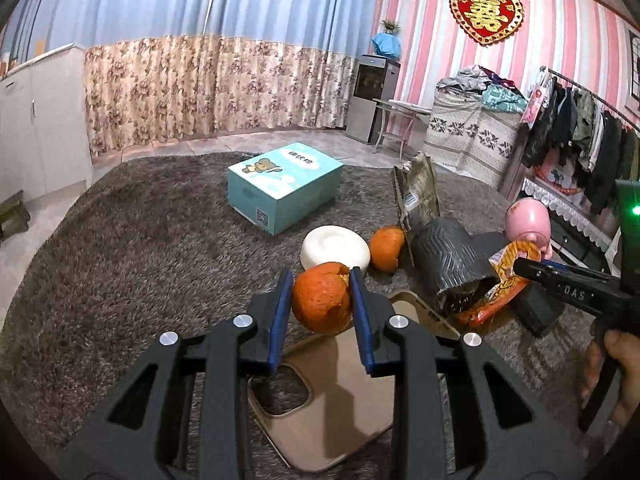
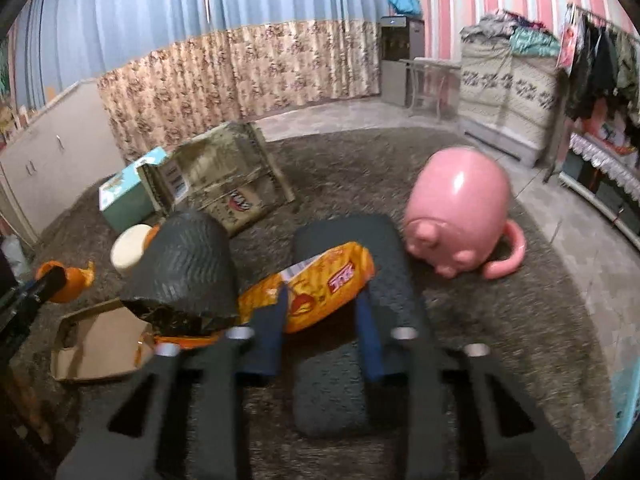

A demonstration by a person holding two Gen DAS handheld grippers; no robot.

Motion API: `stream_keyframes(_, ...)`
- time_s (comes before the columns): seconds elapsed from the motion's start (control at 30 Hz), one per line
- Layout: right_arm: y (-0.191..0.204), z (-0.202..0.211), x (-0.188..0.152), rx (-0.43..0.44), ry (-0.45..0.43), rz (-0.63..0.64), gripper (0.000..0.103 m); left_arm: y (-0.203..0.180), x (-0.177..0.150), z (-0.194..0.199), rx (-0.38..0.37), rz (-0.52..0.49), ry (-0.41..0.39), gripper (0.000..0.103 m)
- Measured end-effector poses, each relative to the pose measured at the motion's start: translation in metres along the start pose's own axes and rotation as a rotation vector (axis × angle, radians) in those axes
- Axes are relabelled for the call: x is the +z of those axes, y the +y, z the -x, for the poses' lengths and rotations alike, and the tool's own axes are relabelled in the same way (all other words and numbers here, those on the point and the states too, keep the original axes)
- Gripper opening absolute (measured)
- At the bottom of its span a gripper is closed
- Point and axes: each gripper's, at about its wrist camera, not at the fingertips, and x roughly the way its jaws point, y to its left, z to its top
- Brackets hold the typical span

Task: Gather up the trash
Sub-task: 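Carry the tangerine and snack bag in both tools over the wastebasket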

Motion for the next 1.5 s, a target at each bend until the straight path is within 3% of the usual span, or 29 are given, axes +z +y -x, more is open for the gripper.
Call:
stream_keyframes(0.1, -0.003, 0.009, -0.001, 0.004, -0.041, 0.0, 0.004, -0.003, -0.001, 0.002, 0.005, -0.009, -0.009, 0.028)
stream_keyframes(0.33, -0.029, 0.057, 0.004, -0.04, -0.157, -0.036, 0.001, -0.016, 0.002, 0.008, 0.018, -0.043, -0.013, 0.028)
stream_keyframes(0.57, -0.096, 0.128, -0.003, -0.16, -0.267, -0.12, 0.001, -0.063, 0.021, 0.026, -0.081, -0.086, -0.048, 0.028)
stream_keyframes(0.83, -0.165, 0.214, -0.028, -0.297, -0.385, -0.231, 0.001, -0.154, 0.039, 0.039, -0.266, -0.172, -0.084, 0.028)
stream_keyframes(1.0, -0.215, 0.253, -0.053, -0.433, -0.403, -0.296, 0.001, -0.219, 0.036, 0.039, -0.395, -0.222, -0.067, 0.028)
stream_keyframes(1.17, -0.26, 0.266, -0.074, -0.533, -0.386, -0.353, 0.001, -0.283, 0.023, 0.039, -0.522, -0.261, -0.015, 0.028)
stream_keyframes(1.5, -0.316, 0.273, -0.103, -0.706, -0.292, -0.409, 0.001, -0.403, -0.027, 0.03, -0.658, -0.425, 0.037, 0.028)
